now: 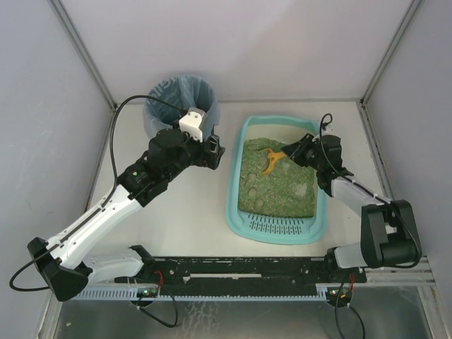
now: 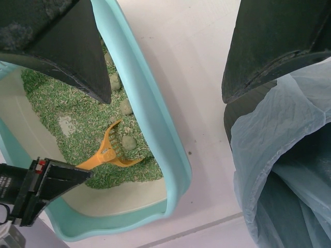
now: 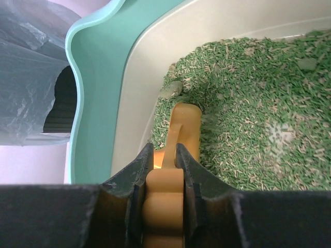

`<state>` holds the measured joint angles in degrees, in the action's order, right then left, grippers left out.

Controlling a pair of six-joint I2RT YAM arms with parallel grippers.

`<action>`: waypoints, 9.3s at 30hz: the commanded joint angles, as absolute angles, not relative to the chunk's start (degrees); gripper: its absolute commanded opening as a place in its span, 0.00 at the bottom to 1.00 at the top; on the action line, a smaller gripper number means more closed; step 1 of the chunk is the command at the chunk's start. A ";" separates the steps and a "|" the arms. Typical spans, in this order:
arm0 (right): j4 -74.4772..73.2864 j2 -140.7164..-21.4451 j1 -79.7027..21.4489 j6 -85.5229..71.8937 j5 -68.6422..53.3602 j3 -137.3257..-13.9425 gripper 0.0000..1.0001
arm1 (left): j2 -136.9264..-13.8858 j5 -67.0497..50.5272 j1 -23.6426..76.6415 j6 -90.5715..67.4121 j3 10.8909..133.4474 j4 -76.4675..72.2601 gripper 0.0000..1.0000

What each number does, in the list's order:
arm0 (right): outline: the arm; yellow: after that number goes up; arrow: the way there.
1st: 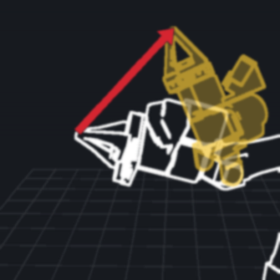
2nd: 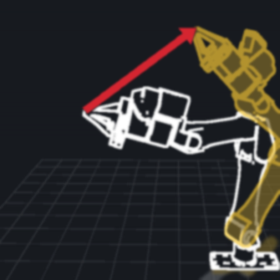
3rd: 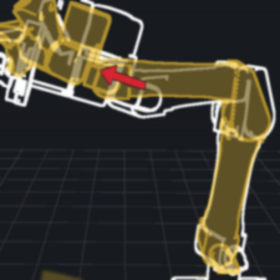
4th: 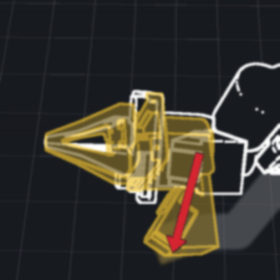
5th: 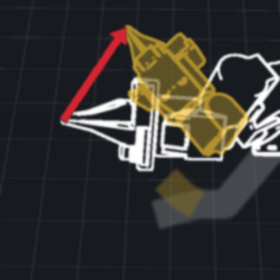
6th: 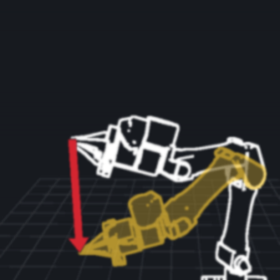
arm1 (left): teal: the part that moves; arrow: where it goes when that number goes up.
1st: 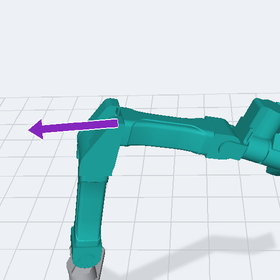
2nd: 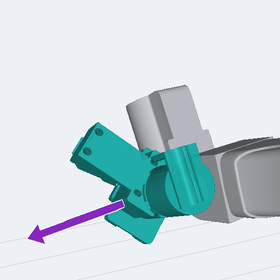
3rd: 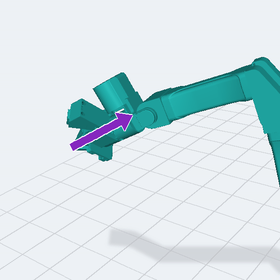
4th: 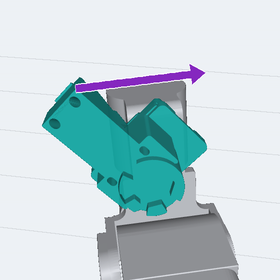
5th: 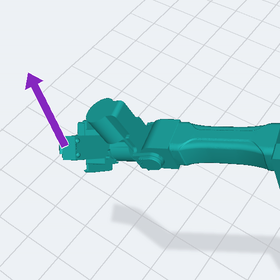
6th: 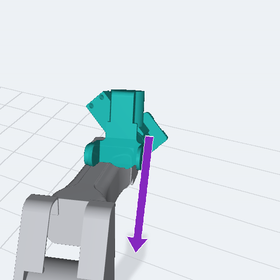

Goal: Clean the litter box

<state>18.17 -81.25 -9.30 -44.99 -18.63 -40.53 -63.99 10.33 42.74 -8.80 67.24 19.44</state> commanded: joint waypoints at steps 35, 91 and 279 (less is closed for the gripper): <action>22.54 -49.85 14.84 -63.31 -38.66 -20.75 0.00 | -59.51 15.95 39.64 -8.28 65.18 18.04 0.92; 36.48 -51.37 21.17 -72.57 -50.17 -15.81 0.00 | -57.99 13.93 33.95 -12.01 64.98 17.81 0.91; 31.06 -50.69 -16.63 -66.33 -1.41 -10.63 0.00 | -68.35 9.14 44.03 -10.98 70.25 23.75 0.81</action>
<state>22.61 -51.92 -18.26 -60.31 -1.63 -12.16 -70.63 8.01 43.77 -11.81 65.91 24.62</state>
